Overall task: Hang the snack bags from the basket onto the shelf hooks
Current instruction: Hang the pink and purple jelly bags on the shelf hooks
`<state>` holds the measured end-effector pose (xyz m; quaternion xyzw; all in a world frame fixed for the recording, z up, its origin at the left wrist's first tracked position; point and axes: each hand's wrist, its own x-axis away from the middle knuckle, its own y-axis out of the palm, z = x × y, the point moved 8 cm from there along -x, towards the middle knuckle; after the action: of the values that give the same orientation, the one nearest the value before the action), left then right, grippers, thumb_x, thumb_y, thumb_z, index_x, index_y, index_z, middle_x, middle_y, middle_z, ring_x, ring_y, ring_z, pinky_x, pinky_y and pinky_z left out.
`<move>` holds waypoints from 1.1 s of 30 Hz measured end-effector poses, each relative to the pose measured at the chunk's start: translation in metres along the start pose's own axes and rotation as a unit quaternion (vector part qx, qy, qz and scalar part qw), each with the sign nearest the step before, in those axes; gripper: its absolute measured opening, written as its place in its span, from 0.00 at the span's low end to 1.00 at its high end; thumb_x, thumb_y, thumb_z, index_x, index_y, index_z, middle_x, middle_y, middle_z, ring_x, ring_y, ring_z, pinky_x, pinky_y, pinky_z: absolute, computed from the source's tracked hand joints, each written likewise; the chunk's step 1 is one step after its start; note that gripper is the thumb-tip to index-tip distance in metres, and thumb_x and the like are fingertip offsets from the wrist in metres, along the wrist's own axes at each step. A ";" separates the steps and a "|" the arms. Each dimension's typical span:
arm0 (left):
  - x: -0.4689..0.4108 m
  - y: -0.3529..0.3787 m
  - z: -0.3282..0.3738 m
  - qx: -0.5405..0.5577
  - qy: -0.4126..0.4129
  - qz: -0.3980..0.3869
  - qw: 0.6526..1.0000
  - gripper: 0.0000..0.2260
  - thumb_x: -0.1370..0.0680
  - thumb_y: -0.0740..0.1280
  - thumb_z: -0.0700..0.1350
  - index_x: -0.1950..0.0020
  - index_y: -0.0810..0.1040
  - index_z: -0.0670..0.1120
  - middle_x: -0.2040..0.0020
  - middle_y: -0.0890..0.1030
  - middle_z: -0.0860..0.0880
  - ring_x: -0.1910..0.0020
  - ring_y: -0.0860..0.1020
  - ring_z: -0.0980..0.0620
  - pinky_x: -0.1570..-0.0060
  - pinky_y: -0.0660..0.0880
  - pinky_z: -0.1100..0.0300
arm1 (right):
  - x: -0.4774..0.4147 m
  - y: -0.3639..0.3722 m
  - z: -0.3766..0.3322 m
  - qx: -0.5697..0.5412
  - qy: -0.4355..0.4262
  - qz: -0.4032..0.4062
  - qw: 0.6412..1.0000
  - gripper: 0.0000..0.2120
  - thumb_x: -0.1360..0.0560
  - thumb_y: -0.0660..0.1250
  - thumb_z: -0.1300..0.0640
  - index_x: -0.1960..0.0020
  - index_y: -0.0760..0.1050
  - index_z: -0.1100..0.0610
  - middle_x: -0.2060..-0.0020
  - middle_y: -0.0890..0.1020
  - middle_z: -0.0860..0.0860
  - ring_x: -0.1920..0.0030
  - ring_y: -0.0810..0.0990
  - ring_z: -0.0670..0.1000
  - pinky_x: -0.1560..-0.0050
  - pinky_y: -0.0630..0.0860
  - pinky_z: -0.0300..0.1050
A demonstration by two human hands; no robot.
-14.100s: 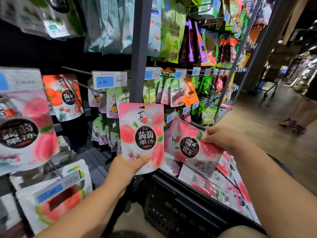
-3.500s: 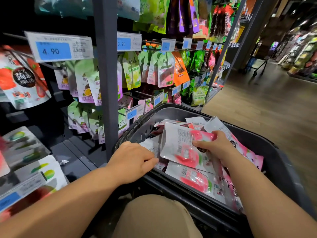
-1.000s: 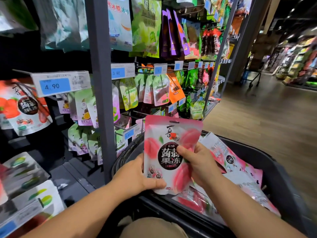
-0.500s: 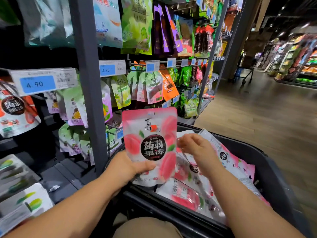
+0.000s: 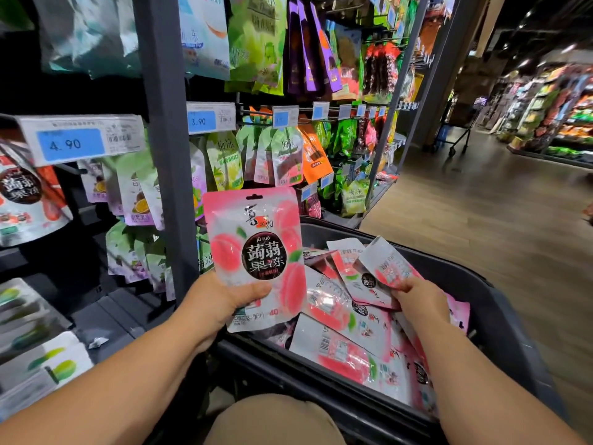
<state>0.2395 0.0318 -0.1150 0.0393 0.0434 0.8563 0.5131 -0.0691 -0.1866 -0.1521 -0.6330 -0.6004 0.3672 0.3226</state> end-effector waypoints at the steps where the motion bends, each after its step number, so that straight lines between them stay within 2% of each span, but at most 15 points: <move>1: 0.000 0.000 0.000 0.001 0.002 0.000 1.000 0.08 0.30 0.74 0.31 0.53 0.82 0.39 0.65 0.85 0.50 0.69 0.81 0.57 0.68 0.76 0.68 | 0.000 -0.002 -0.001 -0.006 -0.003 0.007 1.000 0.05 0.24 0.70 0.54 0.51 0.84 0.49 0.49 0.84 0.54 0.47 0.79 0.57 0.54 0.71 0.44; 3: 0.000 0.001 0.001 0.006 0.003 -0.002 1.000 0.08 0.30 0.73 0.30 0.53 0.82 0.39 0.65 0.85 0.50 0.69 0.81 0.57 0.68 0.76 0.67 | 0.004 -0.008 -0.009 -0.037 -0.016 0.026 0.999 0.05 0.24 0.70 0.53 0.50 0.84 0.49 0.50 0.84 0.52 0.48 0.79 0.56 0.54 0.71 0.45; 5: 0.001 0.001 0.001 0.018 0.003 0.002 1.000 0.10 0.31 0.73 0.30 0.52 0.82 0.38 0.64 0.85 0.49 0.68 0.82 0.57 0.67 0.77 0.67 | 0.008 -0.011 -0.023 -0.077 -0.048 0.023 0.996 0.02 0.25 0.72 0.52 0.55 0.83 0.46 0.53 0.85 0.49 0.51 0.79 0.53 0.54 0.73 0.45; 8: 0.003 0.000 0.001 0.031 0.012 0.009 0.999 0.11 0.31 0.73 0.29 0.51 0.82 0.40 0.62 0.86 0.49 0.67 0.82 0.56 0.67 0.77 0.66 | 0.020 -0.007 -0.052 -0.103 -0.103 -0.013 0.989 0.08 0.27 0.74 0.53 0.62 0.80 0.42 0.59 0.84 0.44 0.54 0.80 0.49 0.55 0.74 0.45; 10: 0.005 -0.002 0.001 0.037 0.017 0.017 0.999 0.11 0.31 0.74 0.29 0.52 0.83 0.41 0.62 0.86 0.49 0.66 0.82 0.56 0.67 0.77 0.66 | 0.031 -0.003 -0.071 -0.102 -0.136 -0.031 0.985 0.08 0.28 0.75 0.52 0.61 0.81 0.40 0.60 0.84 0.42 0.55 0.80 0.47 0.54 0.76 0.46; 12: 0.006 -0.002 0.000 0.041 0.016 0.028 0.999 0.11 0.31 0.74 0.30 0.54 0.83 0.42 0.62 0.86 0.49 0.66 0.82 0.55 0.67 0.78 0.65 | 0.045 0.000 -0.089 -0.111 -0.159 -0.054 0.979 0.08 0.28 0.75 0.52 0.61 0.81 0.39 0.62 0.83 0.40 0.57 0.79 0.45 0.57 0.75 0.43; 16: 0.007 -0.004 -0.002 0.029 0.014 0.037 0.999 0.09 0.31 0.75 0.31 0.54 0.83 0.42 0.62 0.86 0.48 0.65 0.82 0.54 0.65 0.78 0.64 | 0.066 0.015 -0.114 -0.111 -0.189 -0.125 0.968 0.08 0.27 0.74 0.49 0.64 0.81 0.40 0.64 0.83 0.40 0.58 0.81 0.46 0.58 0.75 0.40; 18: 0.007 -0.004 -0.001 0.026 0.015 0.039 0.999 0.09 0.31 0.76 0.32 0.55 0.84 0.42 0.61 0.86 0.47 0.64 0.82 0.53 0.64 0.79 0.63 | 0.071 0.020 -0.118 -0.138 -0.185 -0.160 0.960 0.07 0.24 0.71 0.48 0.59 0.84 0.45 0.64 0.85 0.44 0.59 0.83 0.48 0.59 0.79 0.40; 20: 0.007 -0.004 -0.001 0.023 0.014 0.037 0.999 0.09 0.31 0.75 0.32 0.55 0.84 0.42 0.62 0.86 0.48 0.65 0.82 0.54 0.65 0.79 0.64 | 0.069 0.021 -0.116 -0.167 -0.175 -0.166 0.956 0.07 0.21 0.68 0.52 0.47 0.84 0.50 0.62 0.85 0.45 0.60 0.83 0.46 0.60 0.78 0.34; 22: 0.006 -0.004 -0.001 0.016 0.013 0.033 0.999 0.08 0.31 0.76 0.32 0.55 0.84 0.42 0.62 0.86 0.48 0.67 0.82 0.55 0.66 0.78 0.65 | 0.060 0.015 -0.109 -0.109 -0.177 -0.113 0.972 0.12 0.23 0.70 0.52 0.39 0.80 0.50 0.57 0.83 0.43 0.55 0.81 0.44 0.55 0.75 0.34; 24: 0.006 -0.004 -0.001 0.012 0.015 0.034 0.999 0.08 0.31 0.76 0.33 0.55 0.84 0.42 0.62 0.86 0.48 0.67 0.82 0.55 0.66 0.77 0.65 | 0.046 0.012 -0.097 -0.015 -0.152 -0.054 0.987 0.25 0.29 0.76 0.47 0.34 0.75 0.49 0.44 0.79 0.48 0.41 0.76 0.50 0.42 0.74 0.44; 26: 0.006 -0.004 -0.002 0.011 0.015 0.033 0.999 0.09 0.31 0.76 0.33 0.54 0.84 0.42 0.62 0.86 0.48 0.67 0.82 0.54 0.66 0.78 0.64 | 0.036 0.013 -0.083 0.034 -0.100 -0.050 0.993 0.39 0.34 0.77 0.38 0.28 0.68 0.49 0.35 0.72 0.52 0.32 0.68 0.56 0.34 0.70 0.53; 29: 0.005 -0.003 -0.003 0.007 0.016 0.028 0.999 0.09 0.32 0.76 0.33 0.54 0.84 0.42 0.61 0.86 0.47 0.66 0.82 0.54 0.65 0.78 0.64 | 0.029 0.022 -0.068 0.016 -0.038 -0.101 0.994 0.51 0.39 0.76 0.31 0.25 0.61 0.51 0.32 0.71 0.54 0.32 0.71 0.57 0.36 0.73 0.56; 33: 0.005 -0.004 -0.002 0.011 0.017 0.023 1.000 0.09 0.31 0.76 0.33 0.54 0.83 0.42 0.61 0.86 0.48 0.66 0.82 0.55 0.65 0.78 0.65 | 0.028 0.024 -0.060 0.001 -0.011 -0.139 0.990 0.53 0.39 0.76 0.31 0.24 0.57 0.51 0.31 0.72 0.53 0.35 0.74 0.57 0.41 0.75 0.52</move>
<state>0.2402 0.0375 -0.1176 0.0310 0.0607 0.8679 0.4920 -0.0050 -0.1588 -0.1433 -0.5389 -0.6856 0.3264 0.3648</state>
